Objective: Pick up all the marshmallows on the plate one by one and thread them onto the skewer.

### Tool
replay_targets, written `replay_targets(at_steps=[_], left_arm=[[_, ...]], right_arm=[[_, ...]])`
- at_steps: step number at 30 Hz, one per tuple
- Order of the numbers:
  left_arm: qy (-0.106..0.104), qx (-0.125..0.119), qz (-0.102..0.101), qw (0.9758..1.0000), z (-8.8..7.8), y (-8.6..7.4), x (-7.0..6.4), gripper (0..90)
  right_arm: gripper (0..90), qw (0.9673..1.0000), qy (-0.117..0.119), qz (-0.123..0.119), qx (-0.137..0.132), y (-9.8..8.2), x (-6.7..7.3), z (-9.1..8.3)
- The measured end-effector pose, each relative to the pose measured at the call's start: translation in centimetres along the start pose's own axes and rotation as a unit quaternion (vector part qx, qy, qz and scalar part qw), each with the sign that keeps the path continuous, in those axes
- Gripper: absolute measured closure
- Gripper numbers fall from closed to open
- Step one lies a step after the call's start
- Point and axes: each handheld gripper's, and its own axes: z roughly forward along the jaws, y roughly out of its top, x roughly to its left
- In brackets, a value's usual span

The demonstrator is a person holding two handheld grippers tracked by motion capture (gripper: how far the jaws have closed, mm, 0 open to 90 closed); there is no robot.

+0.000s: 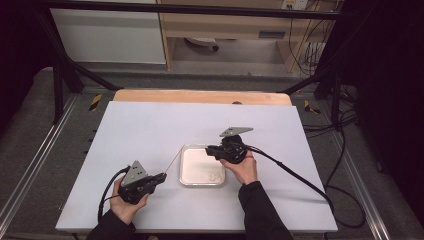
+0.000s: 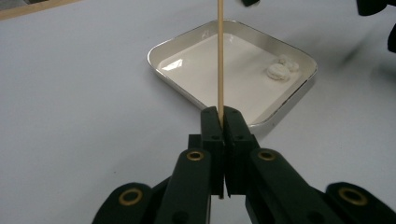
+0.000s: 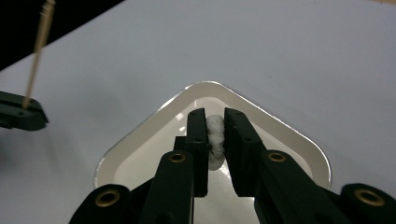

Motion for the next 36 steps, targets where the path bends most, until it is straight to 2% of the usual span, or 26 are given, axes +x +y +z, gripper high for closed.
replay_targets(at_steps=[6,10,13,16,21,31,36], left_arm=[[-0.009,-0.009,0.01,0.9999,0.4,0.3,-0.8,88.5],[-0.014,-0.018,0.019,0.9996,0.6,0.5,-1.4,88.5],[-0.017,-0.02,0.022,0.9994,0.8,0.5,-1.8,88.5],[-0.017,-0.023,0.024,0.9993,1.0,0.6,-2.0,88.5],[-0.02,-0.025,0.03,0.999,1.2,0.7,-2.4,88.5],[-0.022,-0.029,0.035,0.9987,1.3,0.7,-2.7,88.5],[-0.023,-0.03,0.036,0.9986,1.2,0.7,-2.7,88.6]], right_arm=[[80.8,0.9983,0.034,-0.002,-0.047,0.7,0.9,-3.4],[80.9,0.9945,0.064,0.012,-0.082,1.3,1.4,-4.9],[80.9,0.9923,0.077,0.014,-0.096,1.7,1.6,-5.6],[80.8,0.9904,0.092,0.013,-0.103,2.2,2.0,-5.8],[80.7,0.9865,0.114,0.025,-0.115,2.6,2.3,-5.4],[80.9,0.9834,0.131,0.041,-0.118,2.9,2.6,-4.1],[81.0,0.9829,0.133,0.045,-0.119,2.9,2.6,-3.9]])
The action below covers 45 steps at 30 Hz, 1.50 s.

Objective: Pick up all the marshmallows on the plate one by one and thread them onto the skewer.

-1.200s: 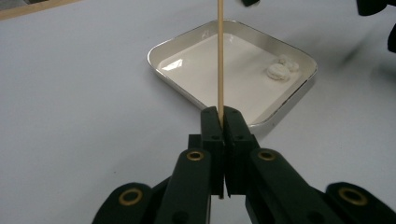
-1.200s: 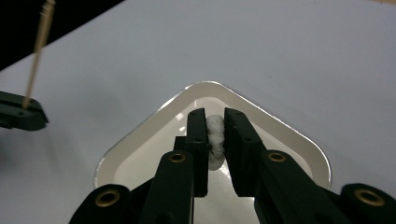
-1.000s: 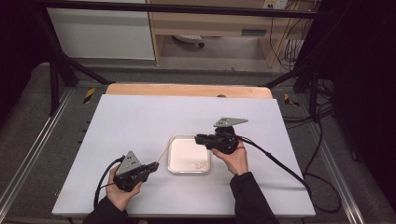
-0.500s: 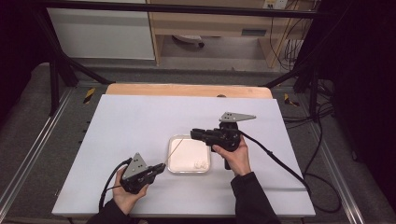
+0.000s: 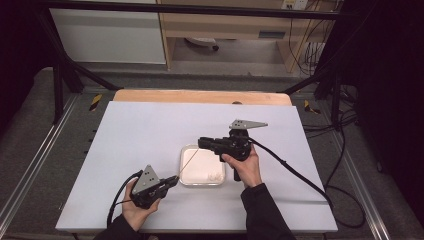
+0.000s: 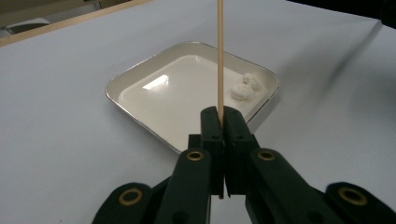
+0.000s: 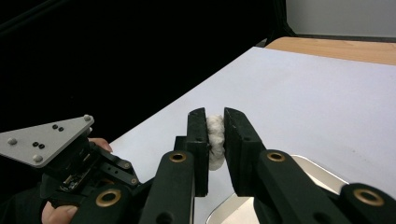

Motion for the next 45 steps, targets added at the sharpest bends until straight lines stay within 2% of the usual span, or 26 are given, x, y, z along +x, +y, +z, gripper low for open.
replay_targets(at_steps=[13,23,40,45], left_arm=[[0.004,-0.008,0.0,1.0,0.0,-0.1,-0.1,88.6],[0.011,-0.022,-0.008,0.9997,-0.1,-0.3,-0.1,88.7],[0.018,-0.025,-0.015,0.9994,0.0,-0.7,-0.2,88.7],[0.018,-0.021,-0.016,0.9995,0.0,-0.7,-0.3,88.8]], right_arm=[[81.7,0.9998,0.014,0.012,-0.003,-0.5,0.0,0.6],[82.7,0.9991,0.027,0.022,-0.021,-0.8,0.4,0.8],[83.0,0.9979,0.04,0.027,-0.042,-1.9,1.0,1.5],[83.0,0.9981,0.037,0.018,-0.046,-2.2,1.2,1.7]])
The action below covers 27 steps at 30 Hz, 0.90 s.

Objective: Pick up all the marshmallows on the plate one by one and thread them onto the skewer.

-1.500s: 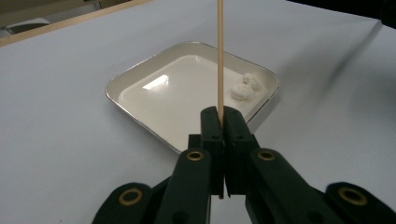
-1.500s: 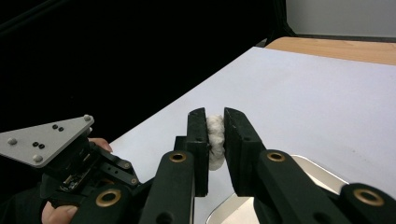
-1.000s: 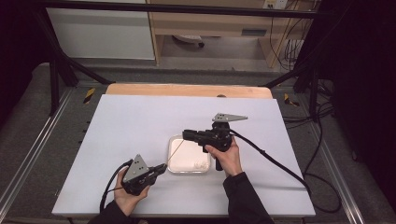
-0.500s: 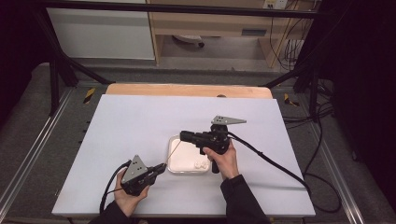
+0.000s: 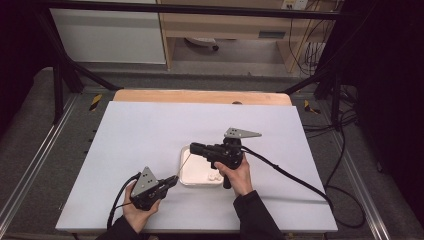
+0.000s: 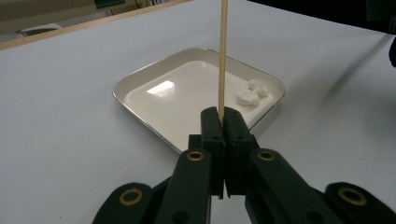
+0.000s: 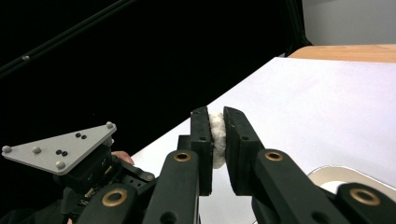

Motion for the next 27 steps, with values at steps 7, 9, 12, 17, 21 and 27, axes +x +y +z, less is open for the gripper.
replay_targets(at_steps=[7,9,12,17,21,27], left_arm=[[0.001,0.006,-0.002,1.0,0.0,0.0,0.0,88.8],[0.002,0.006,-0.002,1.0,0.0,0.0,0.0,88.8],[0.002,0.006,-0.002,1.0,0.0,0.0,0.0,88.8],[0.003,0.01,-0.002,0.9999,0.1,0.0,-0.1,88.8],[0.003,0.013,-0.002,0.9999,0.1,0.0,0.0,88.8],[0.004,0.016,0.0,0.9999,0.1,0.0,-0.1,88.9]], right_arm=[[83.0,0.9999,-0.003,-0.011,-0.008,-0.5,0.3,0.1],[82.9,0.9999,-0.003,-0.01,-0.009,-0.6,0.4,0.2],[82.9,0.9999,-0.002,-0.012,-0.012,-0.7,0.4,0.3],[82.9,0.9998,0.0,-0.013,-0.015,-1.0,0.4,0.4],[82.9,0.9998,0.002,-0.014,-0.013,-1.2,0.5,0.4],[82.9,0.9997,0.004,-0.018,-0.013,-1.5,0.7,0.5]])
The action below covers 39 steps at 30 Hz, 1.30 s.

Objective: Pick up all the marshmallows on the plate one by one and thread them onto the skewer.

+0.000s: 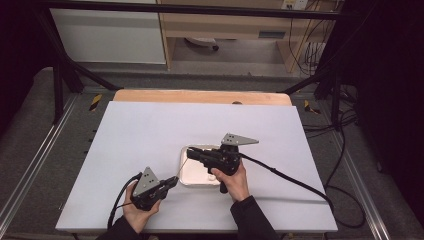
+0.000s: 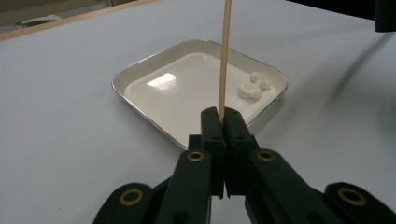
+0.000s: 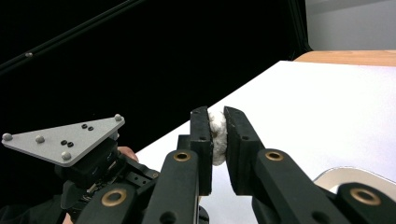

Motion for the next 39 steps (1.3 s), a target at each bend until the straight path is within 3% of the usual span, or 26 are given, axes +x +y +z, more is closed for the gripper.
replay_targets(at_steps=[14,39], left_arm=[[-0.003,0.014,0.007,0.9999,0.0,0.2,-0.2,89.0],[-0.002,0.011,0.008,0.9999,0.1,0.4,-0.3,89.0]], right_arm=[[82.6,0.9999,0.0,-0.011,-0.002,-0.5,0.3,0.1],[82.8,0.9998,0.007,0.006,-0.016,-1.4,0.1,0.1]])
